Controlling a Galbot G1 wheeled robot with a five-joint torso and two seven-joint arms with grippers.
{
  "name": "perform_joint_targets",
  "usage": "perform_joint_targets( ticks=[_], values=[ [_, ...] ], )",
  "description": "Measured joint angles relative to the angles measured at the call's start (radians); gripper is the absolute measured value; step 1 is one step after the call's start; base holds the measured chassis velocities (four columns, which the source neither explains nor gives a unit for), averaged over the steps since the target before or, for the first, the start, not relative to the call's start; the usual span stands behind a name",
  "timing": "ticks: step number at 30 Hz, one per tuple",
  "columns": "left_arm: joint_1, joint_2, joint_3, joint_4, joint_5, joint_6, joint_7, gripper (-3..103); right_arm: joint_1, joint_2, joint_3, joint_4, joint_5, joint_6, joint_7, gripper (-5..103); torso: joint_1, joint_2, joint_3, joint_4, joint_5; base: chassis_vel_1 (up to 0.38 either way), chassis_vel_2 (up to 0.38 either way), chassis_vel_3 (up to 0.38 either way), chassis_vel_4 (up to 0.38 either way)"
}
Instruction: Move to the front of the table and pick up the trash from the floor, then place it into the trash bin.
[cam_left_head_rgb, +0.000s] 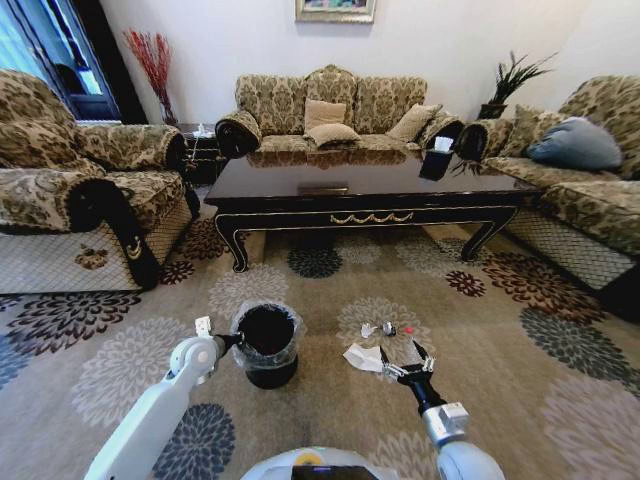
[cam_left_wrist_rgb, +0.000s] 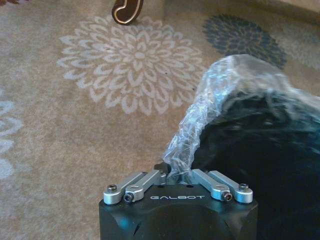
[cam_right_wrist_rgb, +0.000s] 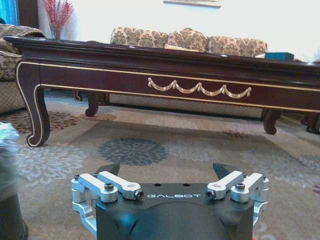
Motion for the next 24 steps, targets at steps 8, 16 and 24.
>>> perform_joint_targets(
  ticks=[8,16,24],
  values=[
    [0.030,-0.003,-0.026,-0.030,-0.001,0.002,-0.009,4,-0.002,-0.009,0.004,0.018,0.026,-0.019,0.002,100,0.000,0.000,0.000,0.0002,-0.0008,0.000,0.000,0.000,0.000],
    [0.078,0.063,-0.080,-0.140,-0.068,-0.001,-0.046,0,0.046,-0.041,0.005,-0.012,0.062,-0.076,0.040,100,0.000,0.000,0.000,0.0005,0.0000,0.000,0.000,0.000,0.000],
    [0.126,0.120,-0.098,-0.215,-0.138,0.000,-0.098,0,0.186,-0.155,-0.024,-0.122,0.260,-0.292,0.126,100,0.000,0.000,0.000,0.0003,0.0001,0.000,0.000,0.000,0.000]
  ],
)
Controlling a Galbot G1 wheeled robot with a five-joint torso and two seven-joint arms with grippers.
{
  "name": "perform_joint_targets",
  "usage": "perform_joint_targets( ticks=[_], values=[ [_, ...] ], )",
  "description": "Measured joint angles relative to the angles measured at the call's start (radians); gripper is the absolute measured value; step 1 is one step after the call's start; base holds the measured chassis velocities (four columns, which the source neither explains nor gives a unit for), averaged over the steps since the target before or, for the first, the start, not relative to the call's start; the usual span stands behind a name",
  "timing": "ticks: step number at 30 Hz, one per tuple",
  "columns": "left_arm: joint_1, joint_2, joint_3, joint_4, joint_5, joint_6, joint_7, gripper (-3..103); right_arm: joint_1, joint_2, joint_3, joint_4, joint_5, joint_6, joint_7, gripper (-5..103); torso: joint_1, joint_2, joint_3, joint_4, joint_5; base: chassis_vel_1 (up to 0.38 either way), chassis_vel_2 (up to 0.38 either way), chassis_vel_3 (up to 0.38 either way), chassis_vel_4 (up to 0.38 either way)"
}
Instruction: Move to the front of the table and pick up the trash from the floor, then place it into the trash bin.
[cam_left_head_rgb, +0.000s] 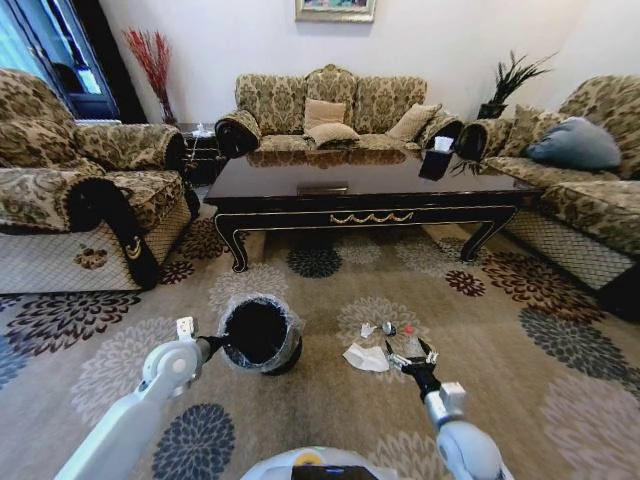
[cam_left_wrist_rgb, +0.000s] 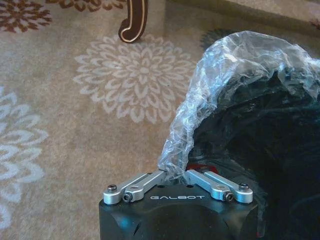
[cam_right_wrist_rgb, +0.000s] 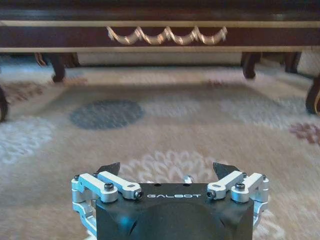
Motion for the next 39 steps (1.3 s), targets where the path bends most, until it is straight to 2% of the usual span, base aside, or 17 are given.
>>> perform_joint_targets(
  ticks=[4,6,8,10,14,22,26,35,39],
  values=[
    [0.019,0.009,0.022,-0.021,-0.058,0.000,-0.037,0,0.087,-0.104,-0.017,-0.083,0.102,-0.104,0.037,100,0.000,0.000,0.000,0.0002,0.0000,0.000,0.000,0.000,0.000],
    [0.020,0.009,0.025,-0.021,-0.067,0.000,-0.041,0,0.094,-0.111,-0.018,-0.091,0.109,-0.112,0.040,100,0.000,0.000,0.000,0.0002,0.0000,0.000,0.000,0.000,0.000],
    [0.011,0.011,0.054,-0.027,-0.165,0.000,-0.118,0,0.141,-0.148,-0.031,-0.163,0.152,-0.149,0.056,100,0.000,0.000,0.000,-0.0002,-0.0003,0.000,0.000,0.000,0.000],
    [0.005,0.008,0.063,-0.030,-0.225,0.000,-0.162,0,0.166,-0.162,-0.045,-0.201,0.170,-0.167,0.060,100,0.000,0.000,0.000,-0.0001,0.0001,0.000,0.000,0.000,0.000],
    [-0.004,0.004,0.075,-0.032,-0.269,-0.001,-0.192,0,0.213,-0.176,-0.081,-0.276,0.189,-0.195,0.062,100,0.000,0.000,0.000,-0.0002,0.0000,0.000,0.000,0.000,0.000],
    [-0.009,0.025,0.099,-0.034,-0.279,-0.001,-0.195,0,0.332,-0.183,-0.177,-0.416,0.189,-0.204,0.058,100,0.000,0.000,0.000,0.0000,-0.0001,0.000,0.000,0.000,0.000],
    [-0.012,0.048,0.127,-0.041,-0.257,-0.002,-0.192,0,0.424,-0.183,-0.238,-0.506,0.177,-0.203,0.052,100,0.000,0.000,0.000,0.0002,0.0000,0.000,0.000,0.000,0.000],
    [-0.020,0.103,0.143,-0.051,-0.246,-0.002,-0.184,0,0.529,-0.163,-0.285,-0.668,0.186,-0.218,0.063,100,0.000,0.000,0.000,0.0000,-0.0002,0.000,0.000,0.000,0.000],
    [-0.030,0.114,0.154,-0.054,-0.244,-0.002,-0.182,0,0.545,-0.145,-0.290,-0.726,0.142,-0.220,0.063,100,0.000,0.000,0.000,0.0000,-0.0003,0.000,0.000,0.000,0.000]
  ],
)
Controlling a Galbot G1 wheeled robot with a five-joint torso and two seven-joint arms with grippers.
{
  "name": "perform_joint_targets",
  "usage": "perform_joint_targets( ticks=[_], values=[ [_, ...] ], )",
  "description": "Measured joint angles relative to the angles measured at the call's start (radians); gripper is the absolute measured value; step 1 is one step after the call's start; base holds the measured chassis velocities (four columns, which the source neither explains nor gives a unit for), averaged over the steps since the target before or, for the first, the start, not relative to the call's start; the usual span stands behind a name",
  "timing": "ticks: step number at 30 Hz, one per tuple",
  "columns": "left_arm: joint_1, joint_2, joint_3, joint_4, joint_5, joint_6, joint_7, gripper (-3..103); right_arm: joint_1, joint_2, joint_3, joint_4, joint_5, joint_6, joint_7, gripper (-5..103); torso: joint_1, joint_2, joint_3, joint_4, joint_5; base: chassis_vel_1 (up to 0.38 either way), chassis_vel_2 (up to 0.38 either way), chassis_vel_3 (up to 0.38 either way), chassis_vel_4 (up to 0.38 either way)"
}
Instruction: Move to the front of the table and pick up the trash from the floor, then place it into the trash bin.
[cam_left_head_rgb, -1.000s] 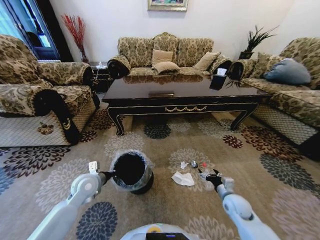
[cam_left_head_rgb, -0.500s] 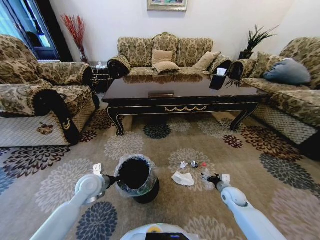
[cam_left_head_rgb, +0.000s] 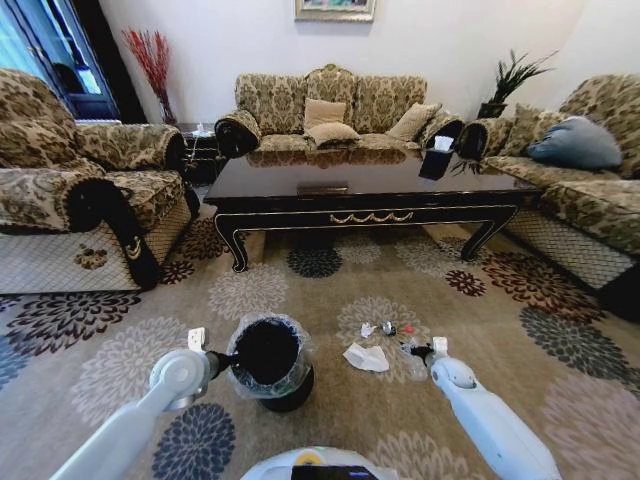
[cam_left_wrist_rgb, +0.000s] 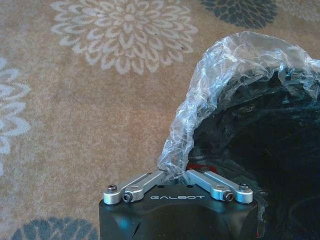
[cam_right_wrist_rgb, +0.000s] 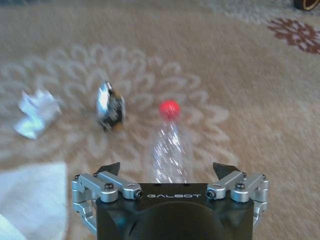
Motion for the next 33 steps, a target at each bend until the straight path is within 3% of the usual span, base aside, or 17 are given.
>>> perform_joint_targets(
  ticks=[6,9,15,18,22,23,33],
  values=[
    [-0.015,0.025,0.015,-0.008,-0.003,0.000,0.001,0,0.022,0.034,0.000,-0.082,-0.035,0.002,-0.003,102,0.000,0.000,0.000,0.0000,0.0003,0.000,0.000,0.000,0.000],
    [-0.013,0.028,0.018,-0.012,-0.002,0.000,0.003,0,0.028,0.036,0.001,-0.094,-0.036,0.007,-0.007,89,0.000,0.000,0.000,0.0001,0.0000,0.000,0.000,0.000,0.000],
    [0.000,0.022,0.007,-0.019,0.001,0.000,0.002,0,0.021,0.030,0.003,-0.070,-0.037,0.004,-0.011,73,0.000,0.000,0.000,0.0001,0.0000,0.000,0.000,0.000,0.000],
    [0.003,0.021,0.004,-0.023,0.002,0.000,0.000,0,0.016,0.030,0.007,-0.062,-0.030,0.003,-0.014,56,0.000,0.000,0.000,0.0001,0.0001,0.000,0.000,0.000,0.000],
    [0.002,0.017,-0.001,-0.028,0.001,0.000,-0.003,0,0.007,0.031,0.017,-0.051,-0.018,0.003,-0.016,51,0.000,0.000,0.000,0.0001,0.0000,0.000,0.000,0.000,0.000],
    [0.002,0.017,-0.002,-0.028,0.001,0.000,-0.004,0,0.004,0.031,0.019,-0.048,-0.016,0.002,-0.016,40,0.000,0.000,0.000,0.0001,0.0000,0.000,0.000,0.000,0.000],
    [0.002,0.012,0.008,-0.026,0.011,0.001,-0.004,0,-0.042,0.010,0.069,0.022,0.010,-0.001,-0.006,22,0.000,0.000,0.000,-0.0001,0.0004,0.000,0.000,0.000,0.000]
  ],
)
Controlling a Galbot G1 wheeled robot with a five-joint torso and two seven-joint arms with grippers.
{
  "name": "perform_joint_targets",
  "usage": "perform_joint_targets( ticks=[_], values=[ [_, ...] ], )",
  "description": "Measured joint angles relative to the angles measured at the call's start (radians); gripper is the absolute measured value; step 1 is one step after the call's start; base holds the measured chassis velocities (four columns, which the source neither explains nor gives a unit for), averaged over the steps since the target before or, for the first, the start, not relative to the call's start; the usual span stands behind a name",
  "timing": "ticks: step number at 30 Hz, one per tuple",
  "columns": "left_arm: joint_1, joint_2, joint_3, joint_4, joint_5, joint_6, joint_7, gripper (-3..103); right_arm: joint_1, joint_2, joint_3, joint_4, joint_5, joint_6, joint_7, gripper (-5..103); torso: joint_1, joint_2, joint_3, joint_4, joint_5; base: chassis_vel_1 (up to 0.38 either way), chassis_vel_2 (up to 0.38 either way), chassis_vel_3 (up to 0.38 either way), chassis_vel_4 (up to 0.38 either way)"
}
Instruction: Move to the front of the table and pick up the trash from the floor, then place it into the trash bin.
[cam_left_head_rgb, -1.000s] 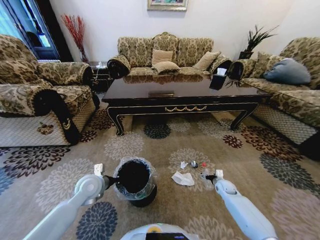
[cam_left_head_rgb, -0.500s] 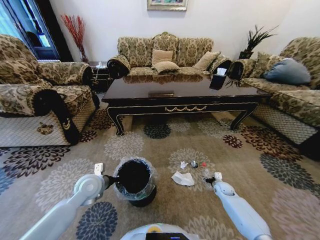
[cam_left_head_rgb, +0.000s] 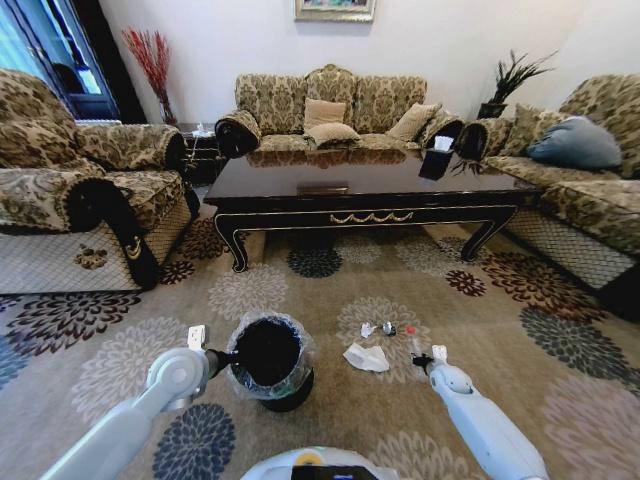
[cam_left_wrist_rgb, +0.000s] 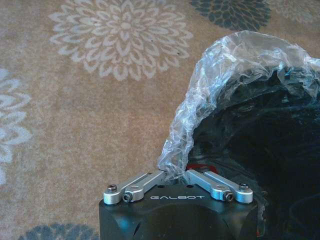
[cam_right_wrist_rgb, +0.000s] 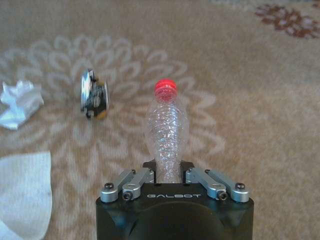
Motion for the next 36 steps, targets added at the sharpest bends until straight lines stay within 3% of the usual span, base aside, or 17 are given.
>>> perform_joint_targets(
  ticks=[5,10,20,27,30,36],
  values=[
    [-0.009,0.003,0.027,-0.002,0.006,0.000,0.000,0,-0.071,-0.018,0.056,0.150,0.039,0.005,0.005,22,0.000,0.000,0.000,0.0004,-0.0004,0.000,0.000,0.000,0.000],
    [-0.033,0.024,0.084,-0.008,-0.012,0.000,0.004,0,-0.240,-0.024,0.130,0.400,-0.075,0.099,-0.037,22,0.000,0.000,0.000,-0.0003,-0.0004,0.000,0.000,0.000,0.000],
    [-0.121,0.068,0.166,0.004,-0.027,0.000,0.014,0,-0.405,-0.002,0.190,0.750,-0.075,0.153,-0.053,22,0.000,0.000,0.000,0.0004,-0.0004,0.000,0.000,0.000,0.000],
    [-0.333,0.074,0.323,0.050,-0.083,0.000,0.010,0,-0.480,0.031,0.183,0.967,-0.069,0.198,-0.068,22,0.000,0.000,0.000,0.0001,-0.0003,0.000,0.000,0.000,0.000],
    [-0.468,0.049,0.439,0.087,-0.113,-0.001,-0.005,0,-0.520,0.040,0.173,1.050,-0.067,0.229,-0.090,22,0.000,0.000,0.000,-0.0001,-0.0003,0.000,0.000,0.000,0.000],
    [-0.627,-0.019,0.600,0.141,-0.149,0.000,-0.037,0,-0.572,0.055,0.158,1.134,-0.077,0.265,-0.115,22,0.000,0.000,0.000,0.0001,-0.0002,0.000,0.000,0.000,0.000]
  ],
)
